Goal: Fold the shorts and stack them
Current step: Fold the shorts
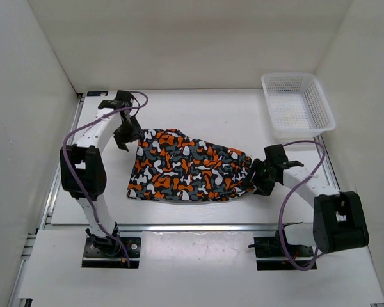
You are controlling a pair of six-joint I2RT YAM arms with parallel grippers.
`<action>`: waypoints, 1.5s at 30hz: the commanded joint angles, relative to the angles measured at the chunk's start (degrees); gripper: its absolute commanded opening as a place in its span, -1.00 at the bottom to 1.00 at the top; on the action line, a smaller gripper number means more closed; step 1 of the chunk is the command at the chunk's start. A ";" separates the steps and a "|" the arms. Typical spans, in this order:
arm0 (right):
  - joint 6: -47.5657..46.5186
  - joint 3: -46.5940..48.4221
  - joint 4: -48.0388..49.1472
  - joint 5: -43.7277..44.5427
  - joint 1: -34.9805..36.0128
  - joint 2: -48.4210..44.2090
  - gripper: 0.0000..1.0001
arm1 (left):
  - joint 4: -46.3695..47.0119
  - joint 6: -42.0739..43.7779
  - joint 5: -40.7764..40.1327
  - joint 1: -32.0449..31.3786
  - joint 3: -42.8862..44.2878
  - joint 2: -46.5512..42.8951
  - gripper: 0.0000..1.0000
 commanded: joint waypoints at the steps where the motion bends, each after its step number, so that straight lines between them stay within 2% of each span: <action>1: -0.24 1.14 6.39 -1.45 -0.17 3.62 0.40 | -0.97 0.67 -1.32 -0.30 -2.56 -5.06 0.38; 2: -0.24 1.14 7.71 -1.45 -0.17 4.76 0.37 | -0.97 0.67 -1.32 -0.30 -3.87 -5.59 0.38; 5: 0.98 0.62 9.73 0.83 0.45 6.87 0.12 | 0.43 0.15 -0.79 0.23 -6.60 -6.99 0.33; 6: 0.99 0.09 10.26 1.70 0.45 6.88 -0.25 | 0.96 0.14 -0.18 0.93 -8.78 -7.52 0.30; 9: 0.99 0.61 8.78 5.57 0.45 4.96 -0.85 | 2.45 0.14 1.06 1.54 -11.78 -9.80 0.28; 10: 0.99 1.13 7.47 6.10 0.45 4.42 -0.99 | 2.46 0.14 1.06 1.55 -13.62 -10.42 0.28; 18: -5.51 5.09 -2.47 14.88 0.45 -4.96 -0.99 | 6.15 -1.09 3.07 0.41 -24.26 -15.35 0.23; 20: -7.26 6.58 -4.06 18.31 0.45 -8.22 -0.99 | 8.08 -1.70 3.69 -0.11 -27.08 -15.35 0.03; 21: -8.75 8.07 -4.84 18.93 0.45 -9.02 -0.99 | 8.69 -2.31 4.22 -0.12 -27.78 -15.35 -0.21; 22: -9.46 9.04 -5.72 19.55 0.45 -9.55 -0.99 | 9.22 -3.10 4.22 -0.64 -28.40 -13.70 -0.65; 23: -10.08 10.09 -5.73 19.55 0.45 -9.56 -0.99 | 10.27 -3.11 4.22 -1.34 -28.41 -12.81 -0.77; 29: -13.42 16.78 -7.66 20.87 0.45 -7.45 -0.99 | 11.60 -6.53 4.84 -6.09 -23.84 -4.99 -0.80; 35: -16.32 25.91 -9.59 23.24 6.50 -4.11 -0.99 | 12.13 -8.64 6.77 -9.52 -20.41 -0.07 -0.80; 39: -17.46 33.38 -10.65 25.70 13.53 0.01 -0.99 | 12.13 -9.17 7.30 -10.93 -19.88 1.08 -0.80; 42: -18.70 40.67 -12.05 29.65 21.69 4.32 -0.99 | 12.13 -9.17 7.82 -10.93 -19.88 1.08 -0.80; 45: -20.45 49.09 -14.51 34.39 34.94 11.24 -0.99 | 12.13 -9.17 7.82 -10.93 -20.40 0.47 -0.80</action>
